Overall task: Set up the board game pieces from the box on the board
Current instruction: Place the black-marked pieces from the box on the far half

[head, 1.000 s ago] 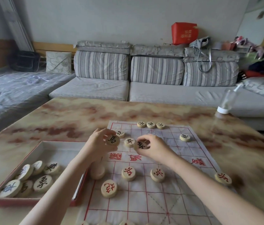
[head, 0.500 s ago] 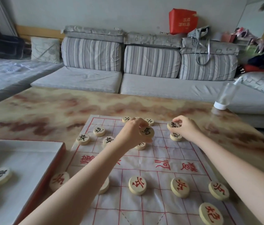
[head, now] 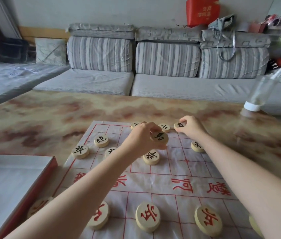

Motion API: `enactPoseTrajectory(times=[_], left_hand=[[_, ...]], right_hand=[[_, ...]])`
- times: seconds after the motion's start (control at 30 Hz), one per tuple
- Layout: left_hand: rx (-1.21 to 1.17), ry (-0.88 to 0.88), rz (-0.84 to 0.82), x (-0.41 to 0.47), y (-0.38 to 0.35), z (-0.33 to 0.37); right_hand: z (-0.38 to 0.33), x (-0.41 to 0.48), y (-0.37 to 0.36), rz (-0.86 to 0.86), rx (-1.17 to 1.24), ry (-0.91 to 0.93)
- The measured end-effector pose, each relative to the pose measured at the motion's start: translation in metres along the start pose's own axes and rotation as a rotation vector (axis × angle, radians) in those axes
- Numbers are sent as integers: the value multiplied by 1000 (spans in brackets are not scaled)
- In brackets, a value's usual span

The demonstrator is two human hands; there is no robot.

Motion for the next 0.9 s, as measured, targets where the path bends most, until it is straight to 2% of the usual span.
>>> enactPoseTrajectory(times=[0.27,0.4,0.63,0.73,0.9], left_hand=[[2,3,-6,8,-5,-4],[-20,-7,14,20,-16,5],[165,42,25,88,-58,21],[214,28,41,110,-77,30],[250,-56,-39,123,-106,51]], right_hand=[[3,-5,-8,-39,-6,18],[19,-8,20,39,111,-12],[68,-21,79,178,251,-39],[80,-26,86,193,285,-30],[85,-31,93,184,349,3]])
Point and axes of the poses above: each hand's wrist, its own x-axis towards the middle knuckle, its own y-axis out of the back of the hand, z = x × y, the point moved 8 cm from there along x, towards the middle knuckle, and after that the axes turned 3 degrees about x, right-handed, at the moved point
